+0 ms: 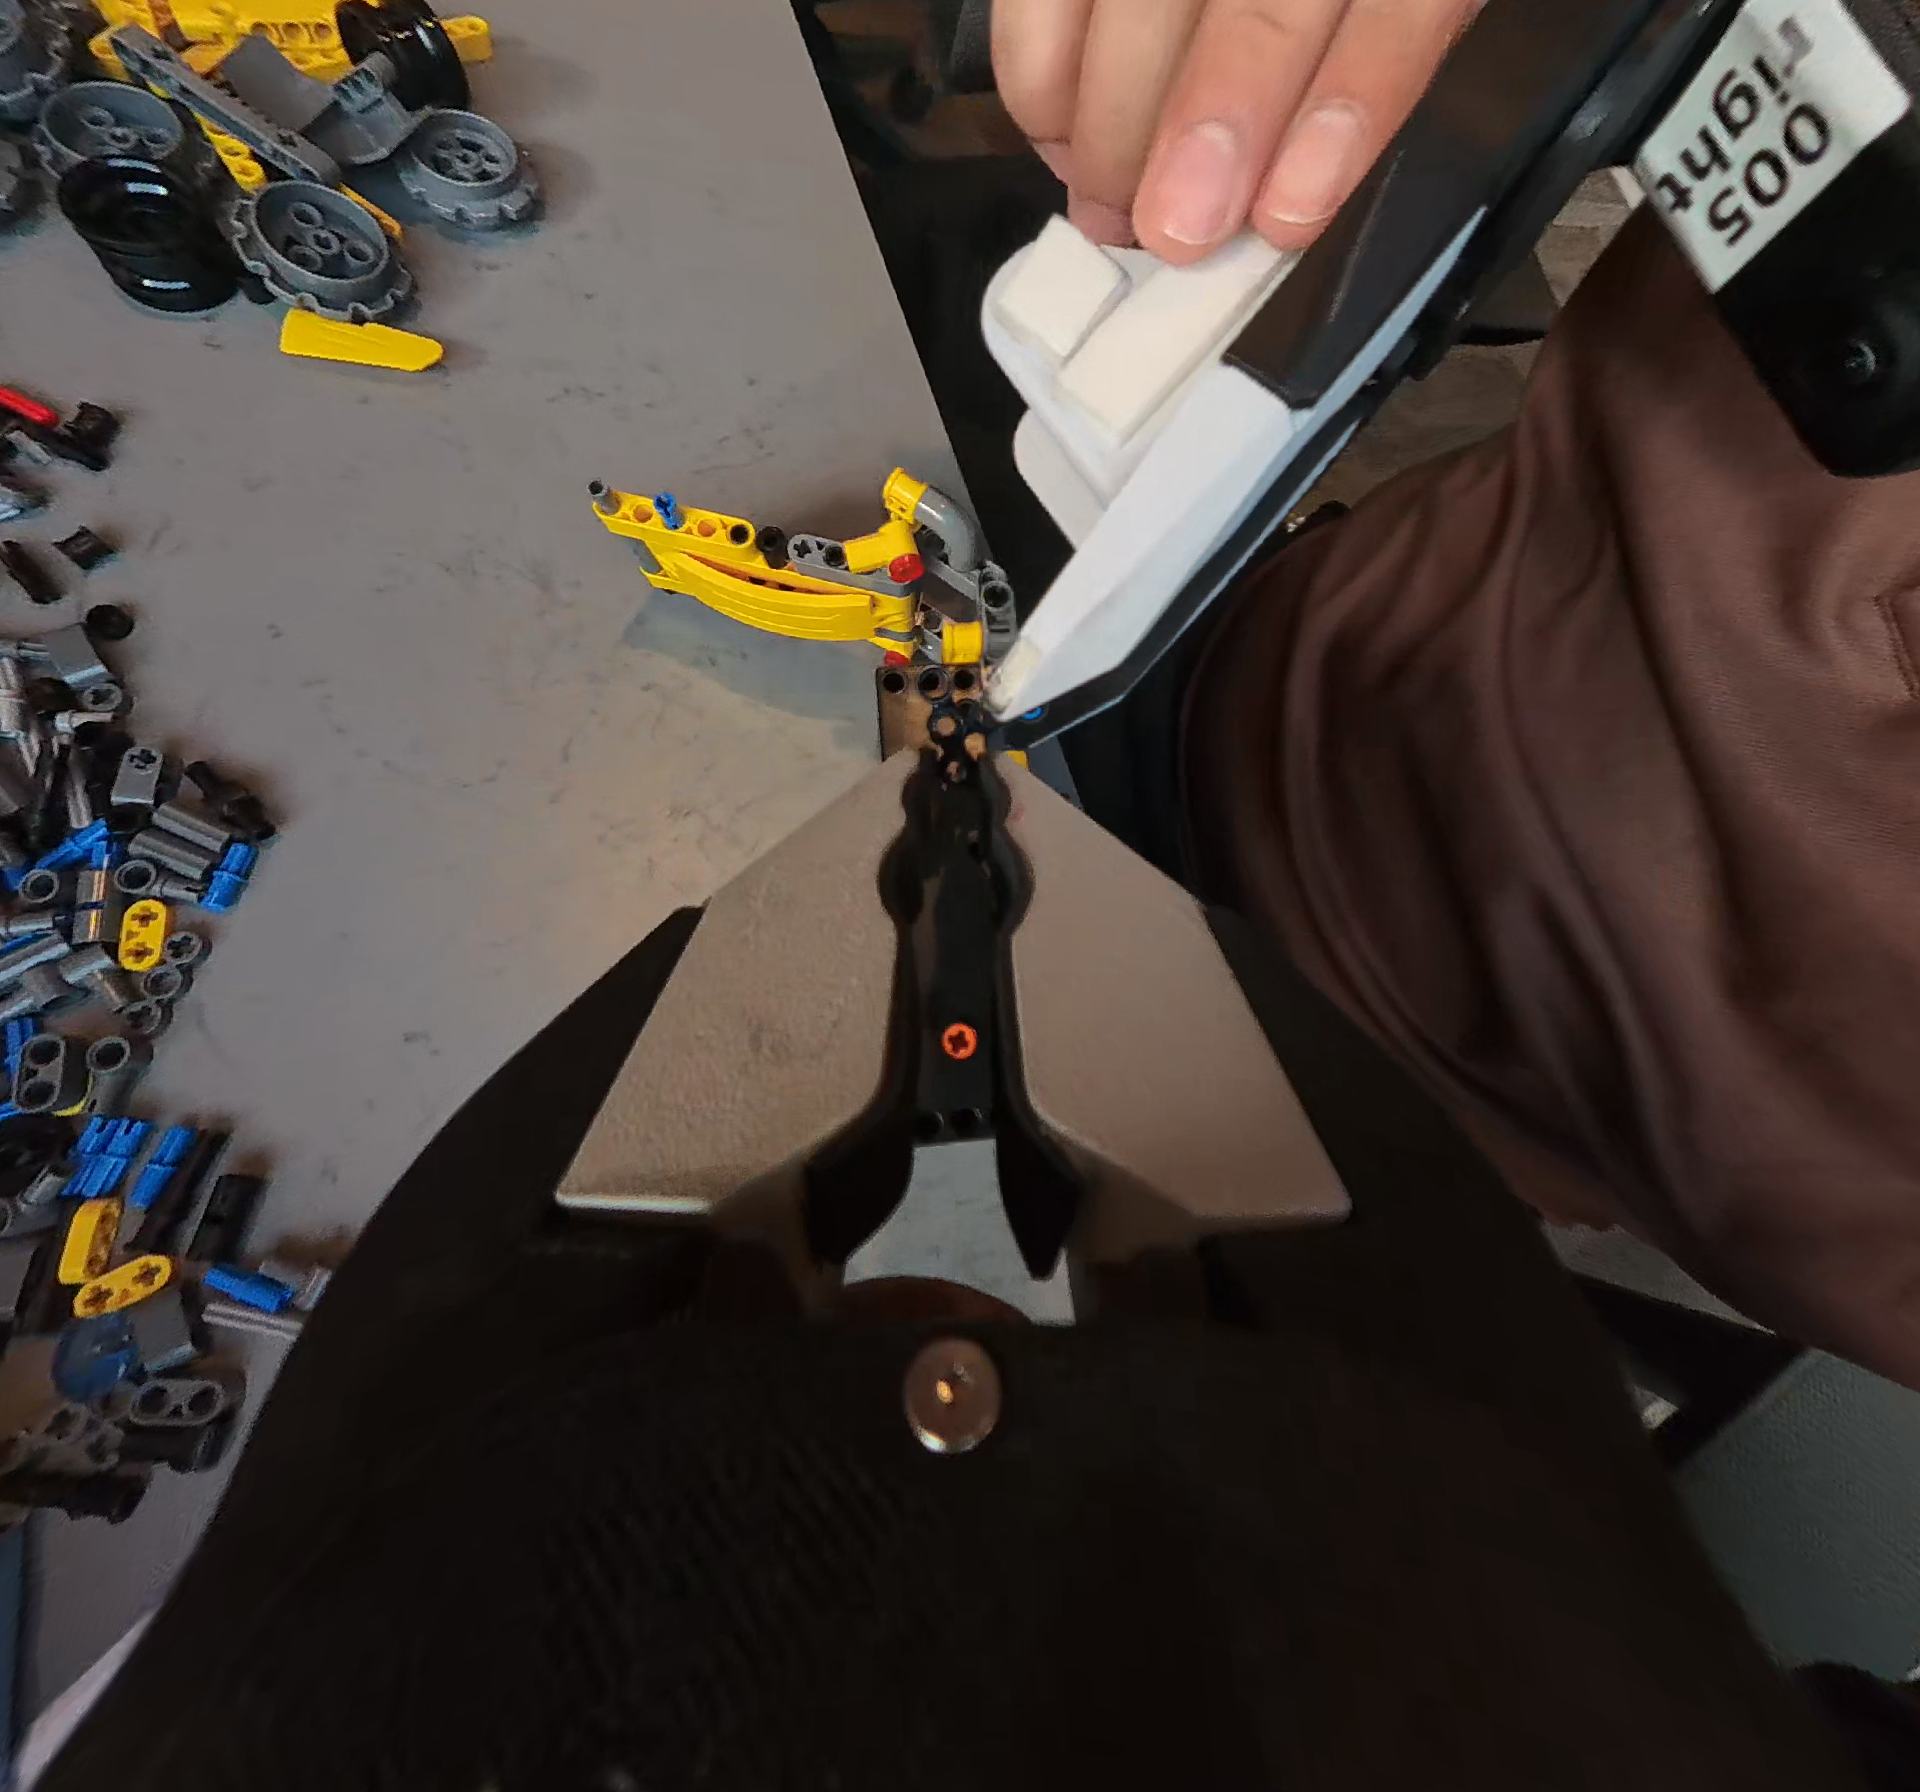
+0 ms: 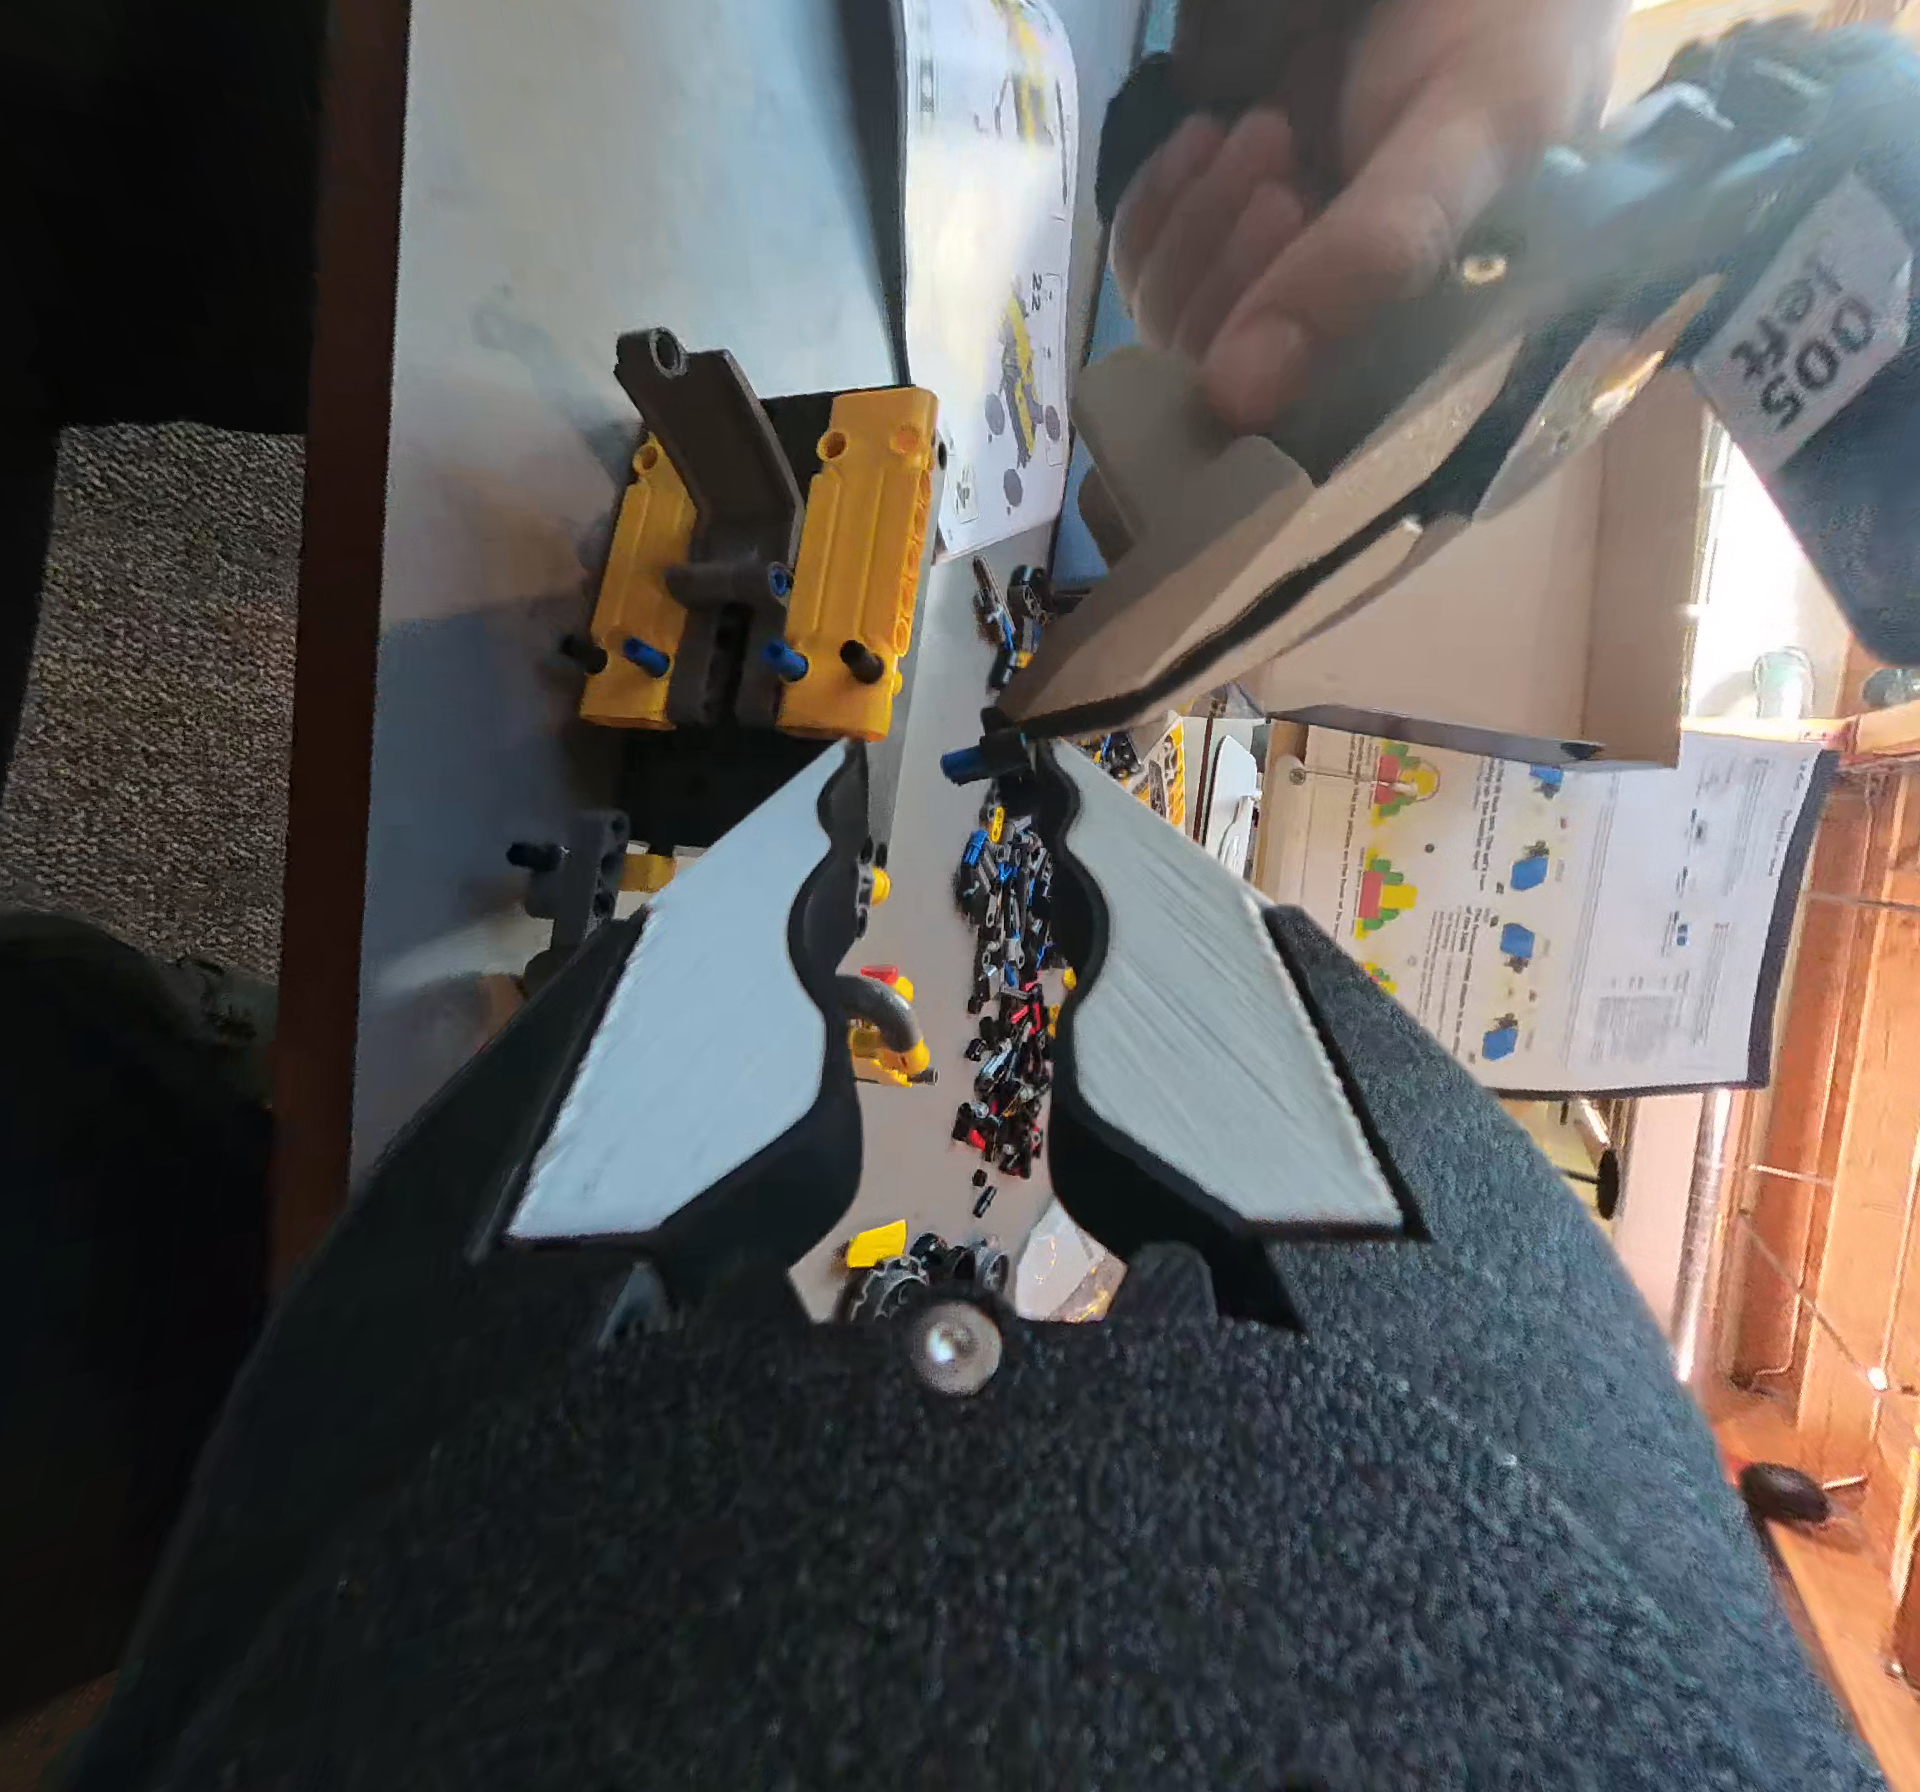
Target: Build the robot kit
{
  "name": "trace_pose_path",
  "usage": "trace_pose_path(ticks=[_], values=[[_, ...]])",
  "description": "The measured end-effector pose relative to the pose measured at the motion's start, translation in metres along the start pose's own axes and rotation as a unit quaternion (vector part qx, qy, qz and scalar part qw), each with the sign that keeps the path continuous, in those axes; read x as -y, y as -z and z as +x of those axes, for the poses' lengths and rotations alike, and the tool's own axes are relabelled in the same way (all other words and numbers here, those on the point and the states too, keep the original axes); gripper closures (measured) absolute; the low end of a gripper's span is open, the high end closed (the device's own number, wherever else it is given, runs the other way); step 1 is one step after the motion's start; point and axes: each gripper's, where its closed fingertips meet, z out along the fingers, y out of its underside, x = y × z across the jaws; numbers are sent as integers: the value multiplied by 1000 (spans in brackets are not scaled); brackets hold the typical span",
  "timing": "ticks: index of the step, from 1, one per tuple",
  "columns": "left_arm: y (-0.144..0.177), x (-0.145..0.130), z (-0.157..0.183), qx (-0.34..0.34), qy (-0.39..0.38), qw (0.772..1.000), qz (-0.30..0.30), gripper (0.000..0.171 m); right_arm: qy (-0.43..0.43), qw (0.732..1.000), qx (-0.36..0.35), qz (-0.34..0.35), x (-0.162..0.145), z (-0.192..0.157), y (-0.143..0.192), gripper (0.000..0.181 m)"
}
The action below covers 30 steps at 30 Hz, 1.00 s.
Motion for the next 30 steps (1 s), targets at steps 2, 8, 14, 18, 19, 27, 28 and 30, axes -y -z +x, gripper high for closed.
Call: trace_pose_path(ticks=[2, 8, 14, 18, 19, 27, 28, 30], values=[[-3, 1, 2, -13, -10, 1000, -8, 167, 13, 1000, -4, -12, -2, 2, -1, 161], [-8, 8, 4, -43, -25, 999, -1, 167, 41, 998, -20, -37, -7, 5, 1, 167], [-12, 18, -4, -26, -6, 999, 40, 168, 15, 996, -51, -71, -17, 7, 2, 168], [-13, 24, 1, -11, 4, 996, 85, 167, -4, 994, -73, -77, -15, 10, 7, 168], [-13, 24, 2, -5, 2, 996, 91, 167, -6, 994, -76, -76, -14, 10, 8, 168], [-15, 22, 0, 46, -16, 990, 134, 168, -30, 992, -92, -77, -15, 7, 5, 168], [-14, 21, 2, 45, -18, 990, 135, 168, -33, 993, -92, -72, -13, 6, 6, 168], [-14, 19, -1, 61, -23, 989, 131, 167, -50, 994, -82, -57, -8, 4, 11, 167]])
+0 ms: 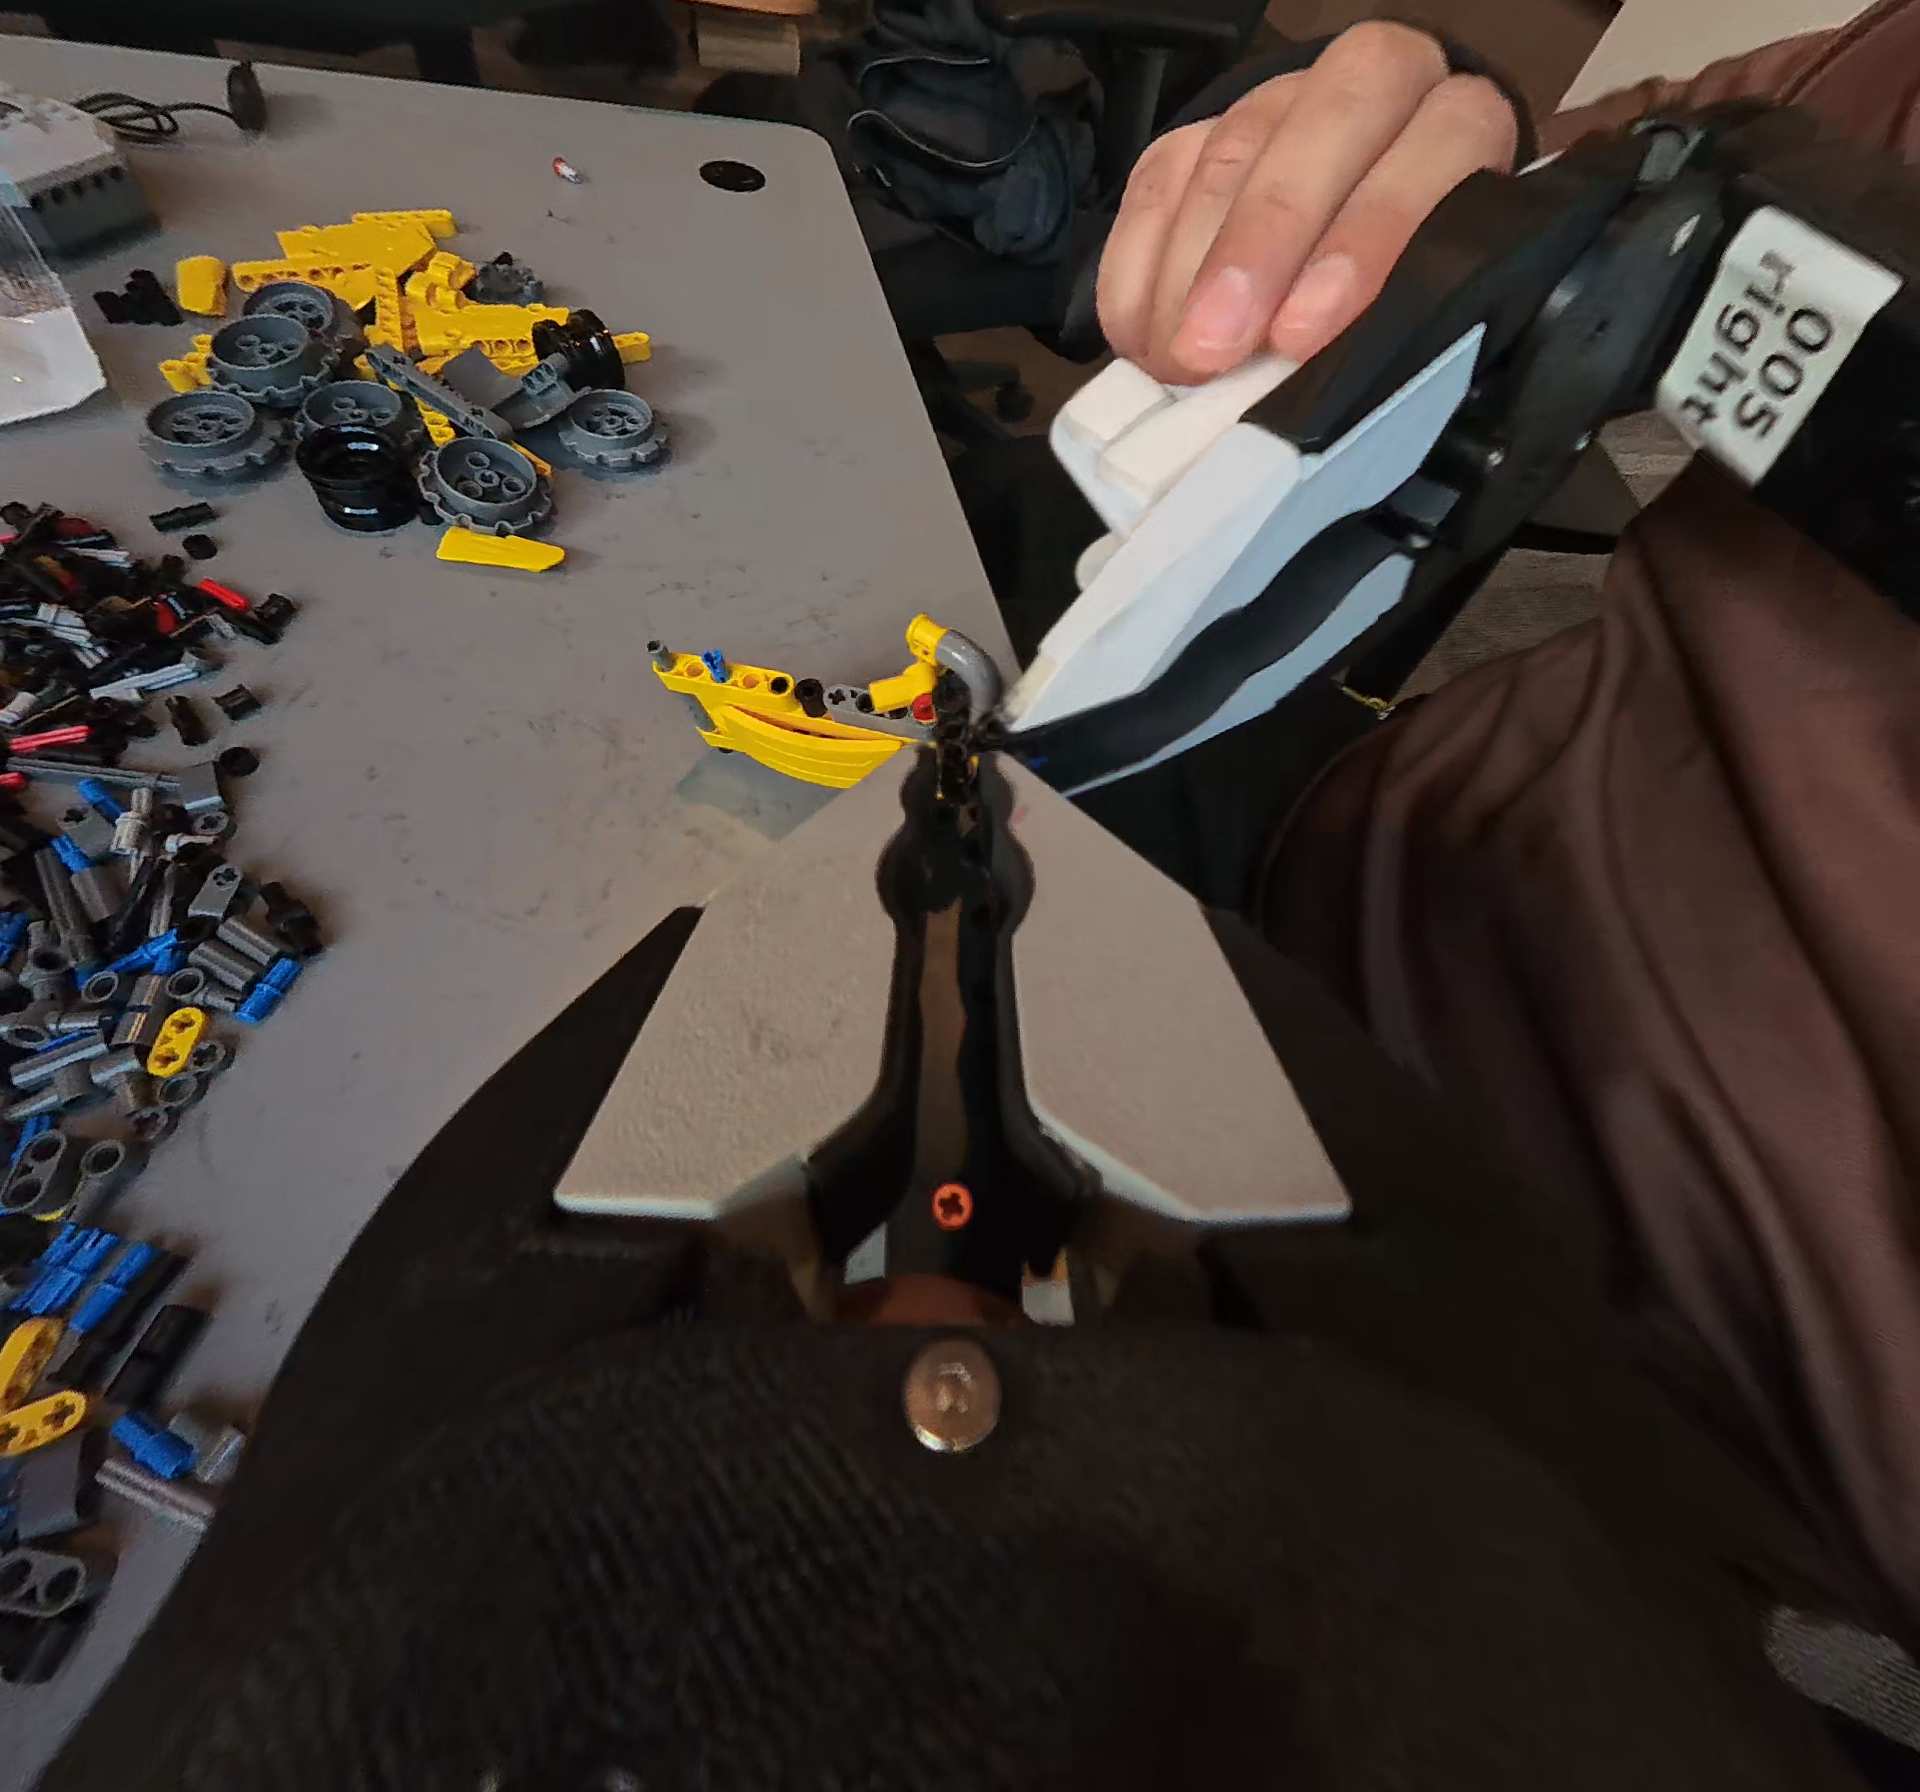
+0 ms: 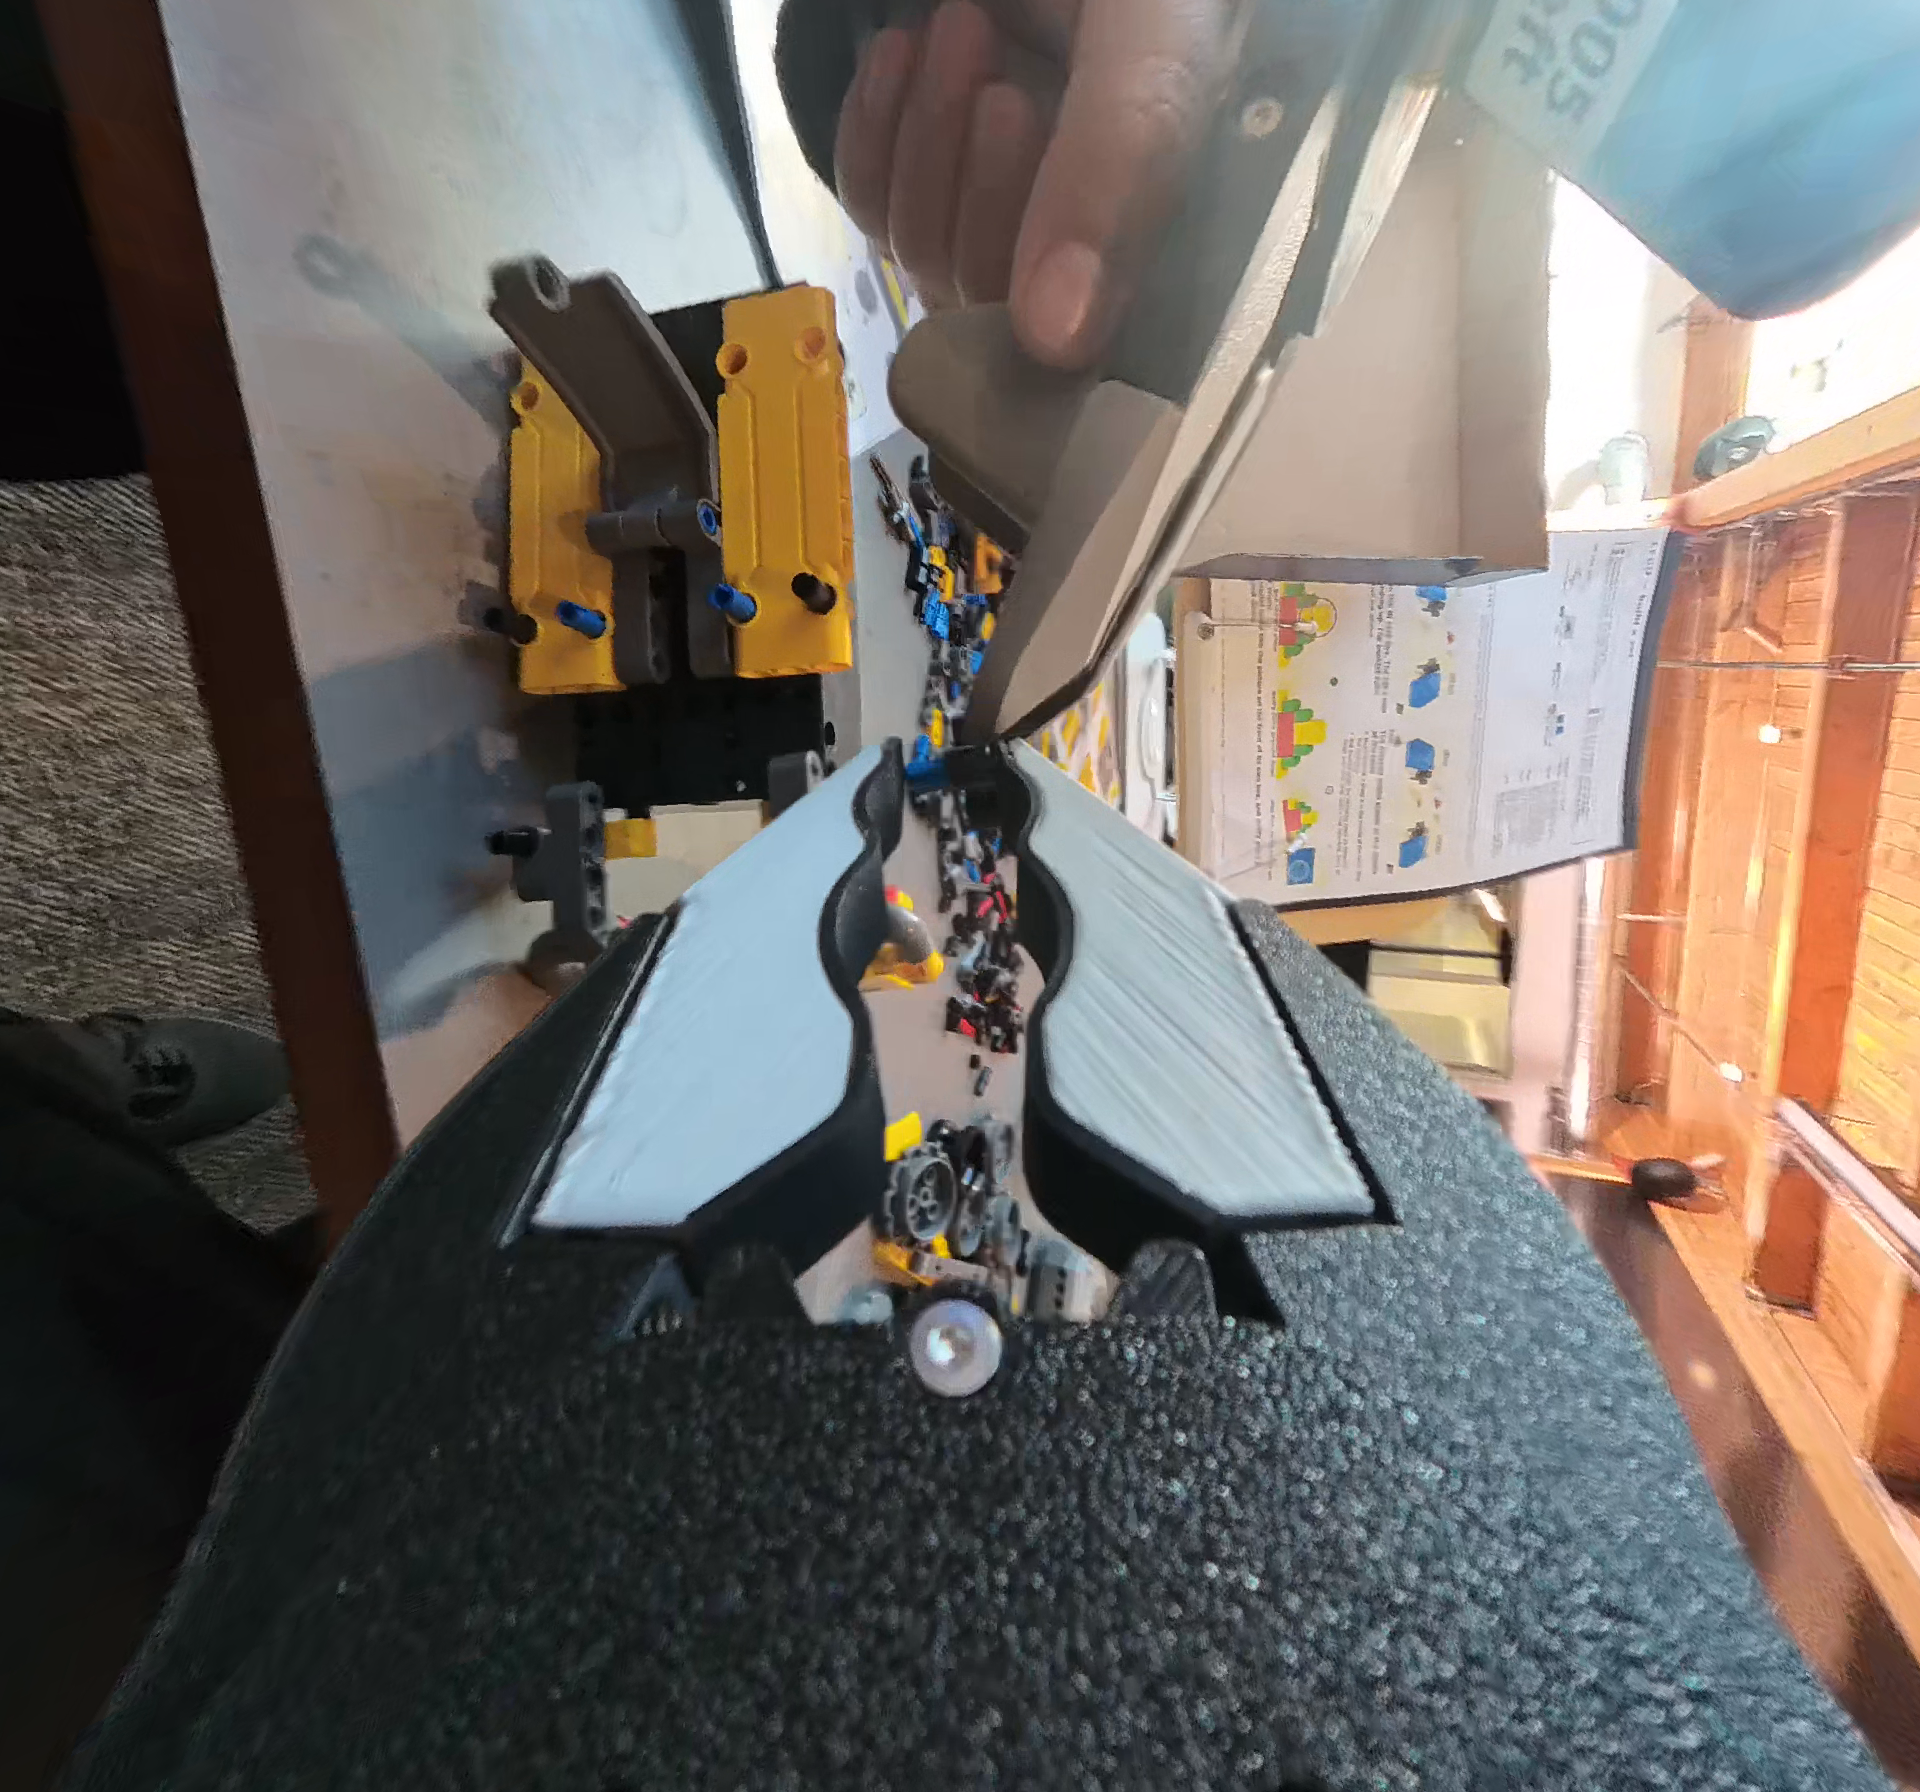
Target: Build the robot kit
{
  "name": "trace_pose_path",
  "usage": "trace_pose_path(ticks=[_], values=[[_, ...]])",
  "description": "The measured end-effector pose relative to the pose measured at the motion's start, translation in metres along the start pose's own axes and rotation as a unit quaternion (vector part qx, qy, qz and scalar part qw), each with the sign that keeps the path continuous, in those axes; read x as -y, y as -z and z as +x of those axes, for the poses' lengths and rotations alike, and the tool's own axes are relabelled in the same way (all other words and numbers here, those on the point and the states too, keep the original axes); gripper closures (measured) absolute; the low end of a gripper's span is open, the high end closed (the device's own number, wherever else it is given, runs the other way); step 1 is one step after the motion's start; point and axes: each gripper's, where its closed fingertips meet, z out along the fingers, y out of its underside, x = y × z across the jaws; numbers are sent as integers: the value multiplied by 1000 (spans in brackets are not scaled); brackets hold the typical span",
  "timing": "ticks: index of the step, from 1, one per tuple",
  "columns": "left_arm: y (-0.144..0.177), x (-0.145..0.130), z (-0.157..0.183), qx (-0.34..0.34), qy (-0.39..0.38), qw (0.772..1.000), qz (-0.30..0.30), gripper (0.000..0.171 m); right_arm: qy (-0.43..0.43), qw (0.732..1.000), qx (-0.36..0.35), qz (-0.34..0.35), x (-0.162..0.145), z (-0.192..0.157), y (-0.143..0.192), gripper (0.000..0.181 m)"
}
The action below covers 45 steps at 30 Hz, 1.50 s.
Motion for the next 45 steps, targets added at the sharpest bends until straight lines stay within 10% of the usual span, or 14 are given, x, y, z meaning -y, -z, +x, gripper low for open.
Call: trace_pose_path(ticks=[9, 45], values=[[-3, -13, 0, -2, -9, 999, -35, 168, -20, 999, 30, -18, -10, -11, 7, 138], [-8, -18, -6, 12, -68, 995, -67, 167, 100, 995, 5, -11, -7, -19, -4, 157]])
